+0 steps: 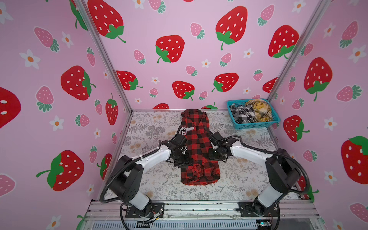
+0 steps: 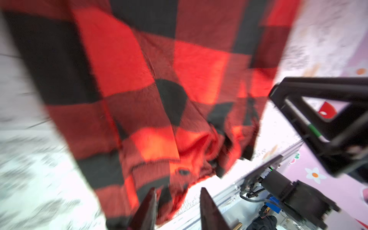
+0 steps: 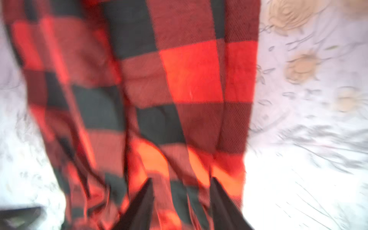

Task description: Fold and stack the long sleeve shirts

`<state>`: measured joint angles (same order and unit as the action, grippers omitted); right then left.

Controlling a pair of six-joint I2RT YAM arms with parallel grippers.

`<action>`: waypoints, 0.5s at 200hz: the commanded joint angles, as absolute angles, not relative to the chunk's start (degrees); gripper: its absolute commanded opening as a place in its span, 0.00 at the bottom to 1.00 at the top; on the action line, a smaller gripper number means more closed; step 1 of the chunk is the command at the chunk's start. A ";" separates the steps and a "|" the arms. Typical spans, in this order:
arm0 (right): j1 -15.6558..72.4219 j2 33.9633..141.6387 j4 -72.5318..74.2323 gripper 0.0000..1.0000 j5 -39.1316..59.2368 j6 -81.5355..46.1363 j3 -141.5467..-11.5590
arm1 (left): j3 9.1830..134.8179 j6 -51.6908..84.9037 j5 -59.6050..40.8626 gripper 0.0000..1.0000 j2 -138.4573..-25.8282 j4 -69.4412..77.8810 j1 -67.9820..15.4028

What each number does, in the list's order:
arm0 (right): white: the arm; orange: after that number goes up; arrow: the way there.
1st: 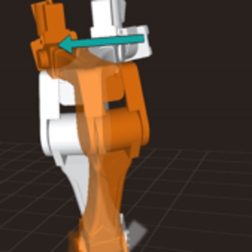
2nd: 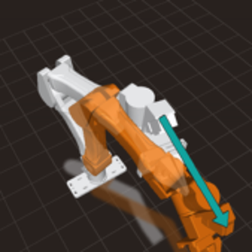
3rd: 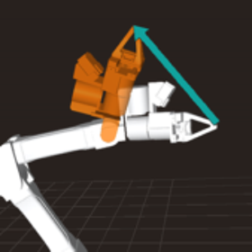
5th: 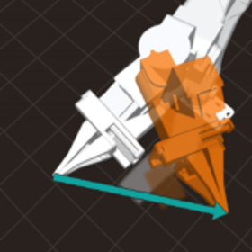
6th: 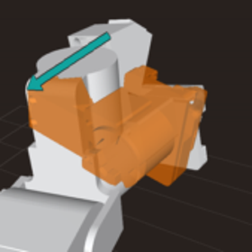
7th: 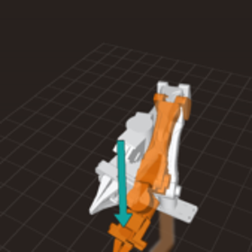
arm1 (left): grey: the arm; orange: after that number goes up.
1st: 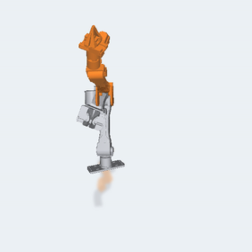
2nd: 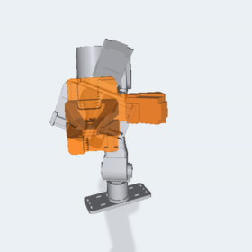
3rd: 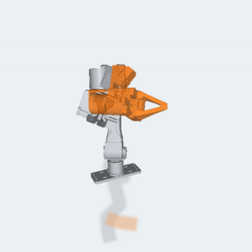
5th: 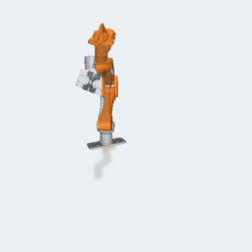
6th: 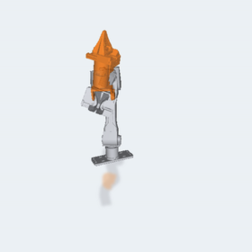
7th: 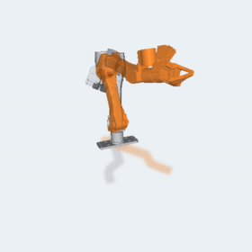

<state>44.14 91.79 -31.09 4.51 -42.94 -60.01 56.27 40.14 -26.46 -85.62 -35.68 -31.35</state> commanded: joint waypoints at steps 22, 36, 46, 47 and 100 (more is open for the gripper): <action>44.12 82.74 -32.51 0.65 11.07 -45.04 -49.11 | 47.23 41.32 -30.94 0.45 -75.78 -45.09 -22.63; 44.12 81.43 -30.49 0.65 13.42 -46.88 -45.44 | 43.95 42.48 -32.77 0.50 -73.90 -44.25 -20.77; 44.09 80.59 -28.92 0.65 14.97 -48.18 -42.87 | 42.02 43.17 -33.66 0.52 -73.35 -43.00 -20.45; 44.06 80.55 -28.79 0.65 15.04 -48.30 -42.57 | 41.89 43.21 -33.79 0.52 -73.41 -42.81 -20.46; 43.95 79.63 -21.30 0.62 18.85 -51.89 -35.31 | 36.46 47.95 -37.69 0.51 -79.04 -31.19 -20.47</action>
